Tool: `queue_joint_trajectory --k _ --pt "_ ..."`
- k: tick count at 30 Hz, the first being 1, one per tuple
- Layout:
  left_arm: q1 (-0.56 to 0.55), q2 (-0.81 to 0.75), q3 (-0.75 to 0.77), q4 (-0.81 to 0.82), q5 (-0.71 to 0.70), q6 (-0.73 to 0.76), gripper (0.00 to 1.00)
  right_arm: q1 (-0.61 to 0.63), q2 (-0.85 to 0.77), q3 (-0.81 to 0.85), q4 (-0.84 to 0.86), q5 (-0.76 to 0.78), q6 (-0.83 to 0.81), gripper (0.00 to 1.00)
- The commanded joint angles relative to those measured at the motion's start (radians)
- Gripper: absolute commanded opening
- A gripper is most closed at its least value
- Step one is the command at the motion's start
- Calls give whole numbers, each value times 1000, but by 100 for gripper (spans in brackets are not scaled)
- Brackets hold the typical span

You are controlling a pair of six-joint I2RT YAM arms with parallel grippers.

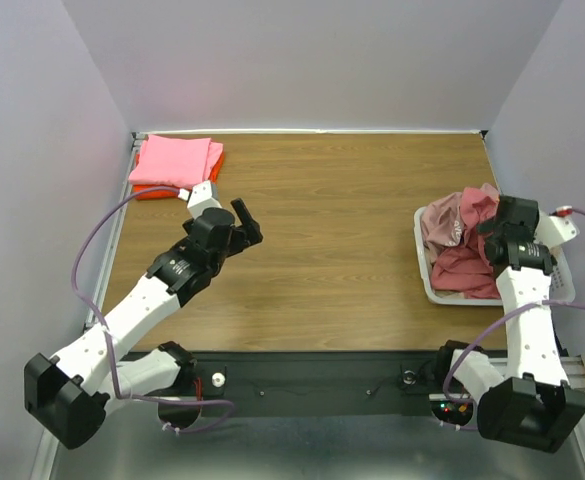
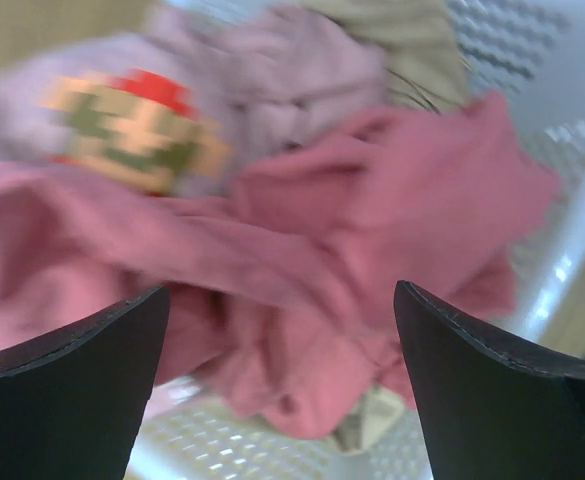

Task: Fold and stack the t-shirts
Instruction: Grab the tshirt from the pile

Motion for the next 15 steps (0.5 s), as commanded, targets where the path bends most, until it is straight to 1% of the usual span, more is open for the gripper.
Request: queue_joint_trajectory --k 1,5,11,14,15 --pt "0 42 52 49 39 60 98 -72 -7 -62 -77 58 128 100" --pt "2 85 45 44 34 59 98 -168 -13 -100 -73 32 168 100" --pt "2 85 46 38 37 61 98 -197 63 -122 14 -40 140 98" --pt "2 70 42 27 23 57 98 -211 83 -142 53 -74 148 88" --pt "3 64 42 22 14 54 98 -215 88 -148 62 -77 148 75"
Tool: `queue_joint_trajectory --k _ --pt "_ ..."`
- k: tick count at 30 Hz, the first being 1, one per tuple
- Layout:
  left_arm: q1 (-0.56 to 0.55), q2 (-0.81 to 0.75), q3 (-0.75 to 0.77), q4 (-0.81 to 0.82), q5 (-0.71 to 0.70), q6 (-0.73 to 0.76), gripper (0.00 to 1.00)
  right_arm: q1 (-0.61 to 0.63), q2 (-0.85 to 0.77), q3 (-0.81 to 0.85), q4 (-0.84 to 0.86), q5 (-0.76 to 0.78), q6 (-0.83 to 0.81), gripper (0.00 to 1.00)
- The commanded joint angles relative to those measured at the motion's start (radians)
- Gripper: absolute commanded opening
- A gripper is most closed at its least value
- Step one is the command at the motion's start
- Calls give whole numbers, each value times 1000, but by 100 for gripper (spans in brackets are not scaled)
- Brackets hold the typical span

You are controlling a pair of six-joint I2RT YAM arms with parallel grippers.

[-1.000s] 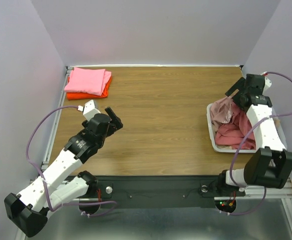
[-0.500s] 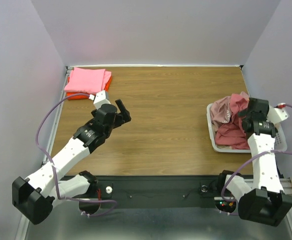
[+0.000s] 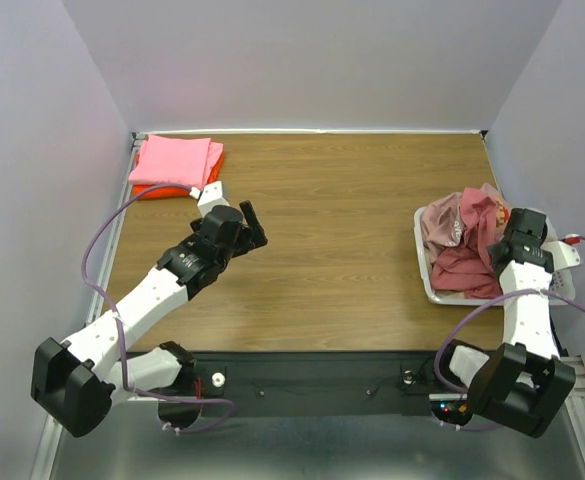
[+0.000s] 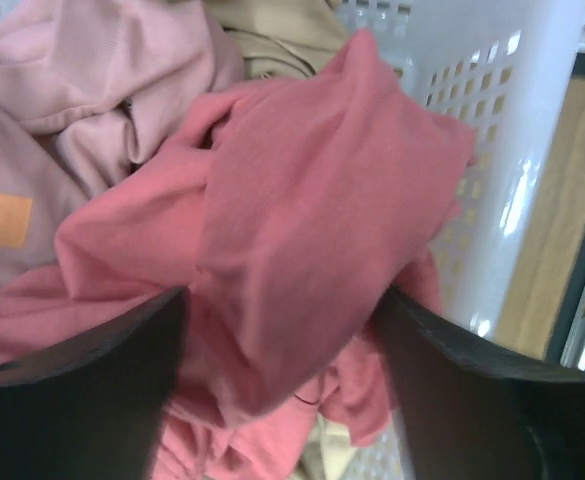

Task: Fold and stack the t-shirts
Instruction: Grab the tshirt from the pile, then move the tshirt to the center of the board

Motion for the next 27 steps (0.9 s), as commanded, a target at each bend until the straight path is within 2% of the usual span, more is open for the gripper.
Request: queue_joint_trajectory --k 1,2,3,5,10,15,17,18,20,24,25,27 --pt "2 -42 26 -3 -33 10 98 -27 13 -11 78 -21 27 65" --pt "2 -56 25 -5 -38 10 98 -29 13 -11 84 -14 27 50" --pt "3 -61 23 -5 -40 10 98 -32 12 1 86 -6 24 22" --pt "3 -76 17 -3 -41 10 98 -33 -9 27 86 23 -1 0" --pt "3 -87 18 -5 -43 7 98 -33 -79 219 84 43 -94 0" --pt "3 -99 11 -12 -53 -4 98 -33 -85 498 84 -67 -168 0" --pt "3 -104 2 -2 -50 -4 98 -33 -48 648 83 -217 -225 0" --pt "3 -107 -3 11 -50 -1 98 -33 -19 702 86 -345 -252 0" --pt "3 -104 -8 17 -52 -1 98 -33 18 832 97 -459 -255 0" --pt "3 -97 3 6 -56 -3 98 -33 127 976 191 -742 -231 0" --pt "3 -99 1 5 -58 -3 98 -33 157 1062 215 -879 -225 0" --pt "5 -99 -3 6 -60 -10 98 -30 284 1163 254 -1021 -182 0"
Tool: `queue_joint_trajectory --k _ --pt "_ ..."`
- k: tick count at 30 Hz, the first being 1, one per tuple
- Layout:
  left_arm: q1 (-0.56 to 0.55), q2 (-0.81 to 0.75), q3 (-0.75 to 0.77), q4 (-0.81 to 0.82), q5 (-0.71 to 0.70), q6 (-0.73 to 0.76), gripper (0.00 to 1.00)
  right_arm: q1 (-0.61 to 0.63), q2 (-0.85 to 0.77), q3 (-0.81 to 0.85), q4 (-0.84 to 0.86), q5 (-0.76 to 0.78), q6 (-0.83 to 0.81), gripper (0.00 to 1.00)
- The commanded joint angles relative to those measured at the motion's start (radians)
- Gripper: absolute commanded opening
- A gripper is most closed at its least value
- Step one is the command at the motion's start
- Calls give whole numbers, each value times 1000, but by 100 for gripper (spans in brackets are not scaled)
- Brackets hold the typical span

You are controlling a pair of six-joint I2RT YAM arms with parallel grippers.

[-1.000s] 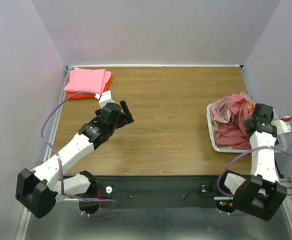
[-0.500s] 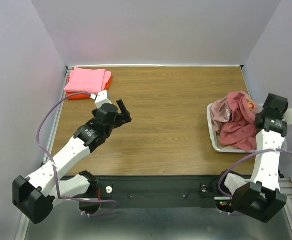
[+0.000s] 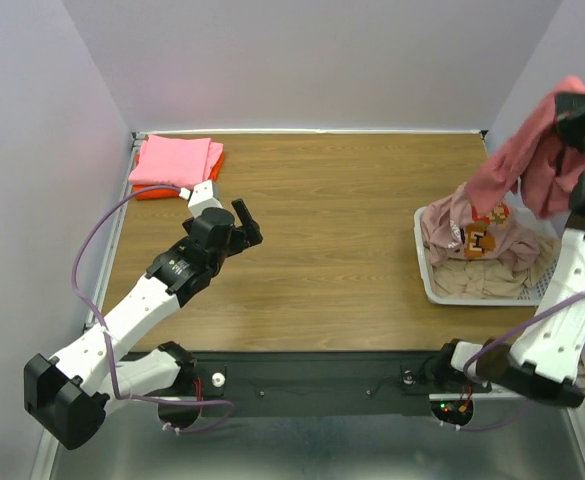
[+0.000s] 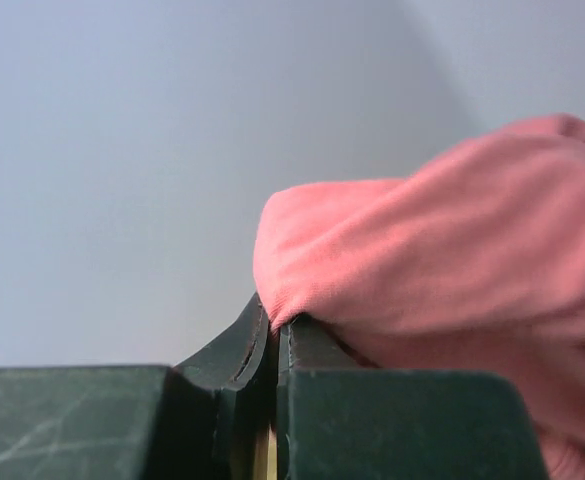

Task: Fold and stack the t-shirts
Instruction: Move the tshirt to the center of the board

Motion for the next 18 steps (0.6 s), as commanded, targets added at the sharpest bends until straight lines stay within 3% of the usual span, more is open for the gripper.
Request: queue_joint_trajectory --k 1,3,7,11,14,17,18 --pt "5 -17 -3 16 -34 -10 98 9 190 280 185 -535 59 0" --pt "5 -21 -4 10 -37 -16 98 64 301 388 184 -566 65 0" --pt "6 -29 3 -25 -54 -47 98 435 408 481 173 -437 -92 0" --pt "10 -48 6 -85 -74 -96 98 706 553 491 129 -356 -206 0" --pt "10 -72 4 -155 -97 -156 98 779 619 463 113 -331 -237 2" --pt "11 -109 -10 -221 -131 -208 98 779 601 319 113 -222 -248 4" --pt "11 -130 -16 -231 -139 -235 99 778 583 201 115 -166 -255 8"
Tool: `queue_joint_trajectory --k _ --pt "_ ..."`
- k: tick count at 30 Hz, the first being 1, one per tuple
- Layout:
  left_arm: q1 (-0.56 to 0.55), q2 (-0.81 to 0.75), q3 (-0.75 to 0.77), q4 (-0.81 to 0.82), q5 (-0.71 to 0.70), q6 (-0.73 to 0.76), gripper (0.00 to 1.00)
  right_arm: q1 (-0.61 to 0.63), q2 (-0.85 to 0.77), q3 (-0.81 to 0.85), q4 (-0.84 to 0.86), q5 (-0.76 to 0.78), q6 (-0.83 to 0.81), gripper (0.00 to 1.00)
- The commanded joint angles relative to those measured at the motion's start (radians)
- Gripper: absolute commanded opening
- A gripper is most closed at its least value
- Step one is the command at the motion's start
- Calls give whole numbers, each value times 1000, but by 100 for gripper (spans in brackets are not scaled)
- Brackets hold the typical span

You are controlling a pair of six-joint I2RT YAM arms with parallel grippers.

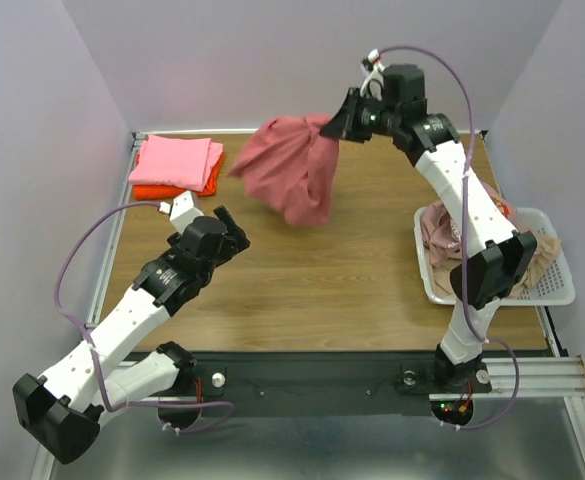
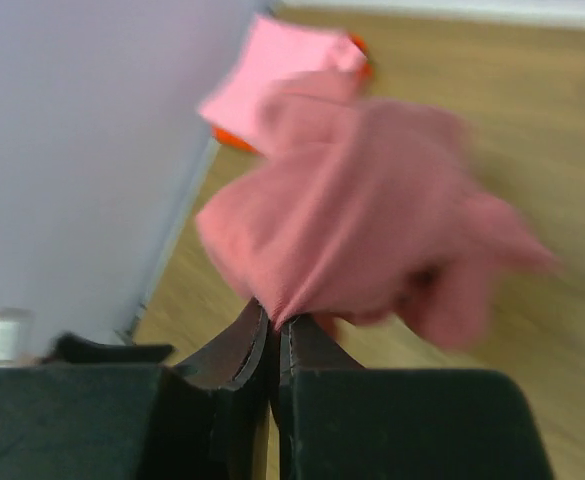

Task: Fold and stack the t-shirts
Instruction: Move the tshirt to the center of the board, then flatten the tshirt out

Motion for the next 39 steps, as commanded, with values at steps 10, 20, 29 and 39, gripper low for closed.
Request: queue_joint_trajectory --k 10,20,29,39 --pt "7 -96 -41 -129 -94 -174 98 -48 -249 -743 41 651 -35 100" --pt "24 19 -158 -56 -6 -191 98 4 -560 -1139 118 537 34 100" --pt "23 99 -308 329 371 -85 88 188 -591 -1341 169 581 178 100" --pt "17 247 -339 521 406 -28 87 186 -567 -1473 296 584 264 93"
